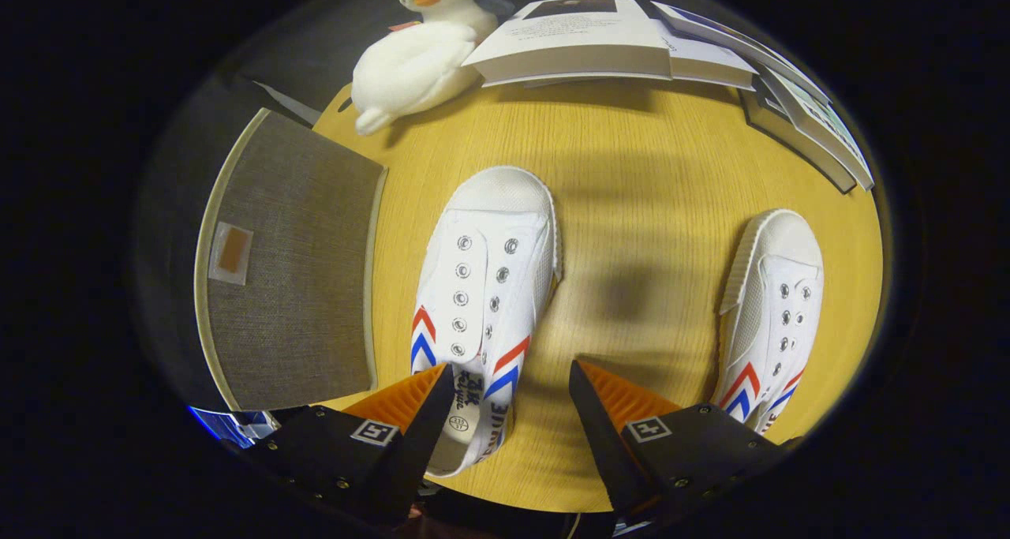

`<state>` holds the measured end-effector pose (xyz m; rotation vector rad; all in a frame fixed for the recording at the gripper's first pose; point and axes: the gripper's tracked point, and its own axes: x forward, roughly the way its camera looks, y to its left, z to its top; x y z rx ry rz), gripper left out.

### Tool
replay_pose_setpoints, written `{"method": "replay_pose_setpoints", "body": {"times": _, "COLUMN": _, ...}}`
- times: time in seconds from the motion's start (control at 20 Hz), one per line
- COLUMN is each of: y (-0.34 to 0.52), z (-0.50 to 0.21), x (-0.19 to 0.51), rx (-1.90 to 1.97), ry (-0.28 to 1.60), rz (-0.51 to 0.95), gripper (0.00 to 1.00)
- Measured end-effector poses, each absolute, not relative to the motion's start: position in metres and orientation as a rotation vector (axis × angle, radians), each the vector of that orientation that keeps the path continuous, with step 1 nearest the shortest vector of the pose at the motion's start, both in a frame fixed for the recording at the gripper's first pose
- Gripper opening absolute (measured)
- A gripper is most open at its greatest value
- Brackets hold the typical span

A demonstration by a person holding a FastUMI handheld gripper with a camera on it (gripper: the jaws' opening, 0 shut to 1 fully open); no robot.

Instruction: Open the storage box then place both shoes into the box .Put the left shoe in first, then the right shoe, with the right side of both shoes facing outward in a uniform manner.

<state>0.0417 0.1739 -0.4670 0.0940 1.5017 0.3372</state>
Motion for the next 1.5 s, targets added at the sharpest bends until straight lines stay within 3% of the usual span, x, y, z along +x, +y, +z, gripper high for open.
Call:
{"method": "replay_pose_setpoints", "body": {"times": 0.05, "y": 0.182, "z": -0.468, "x": 0.040, "rx": 0.125, "ry": 1.505, "rz": 0.360, "gripper": 0.90}}
{"method": "replay_pose_setpoints", "body": {"times": 0.2, "y": 0.191, "z": -0.485, "x": 0.035, "rx": 0.118, "ry": 1.505, "rz": 0.372, "gripper": 0.36}}
{"method": "replay_pose_setpoints", "body": {"times": 0.3, "y": 0.183, "z": -0.455, "x": 0.044, "rx": 0.204, "ry": 1.516, "rz": 0.332, "gripper": 0.05}}
{"method": "replay_pose_setpoints", "body": {"times": 0.9, "y": 0.184, "z": -0.390, "x": 0.035, "rx": 0.263, "ry": 1.559, "rz": 0.373, "gripper": 0.05}}
{"method": "replay_pose_setpoints", "body": {"times": 1.5, "y": 0.261, "z": -0.261, "x": 0.070, "rx": 0.165, "ry": 1.381, "rz": 0.552, "gripper": 0.05}}
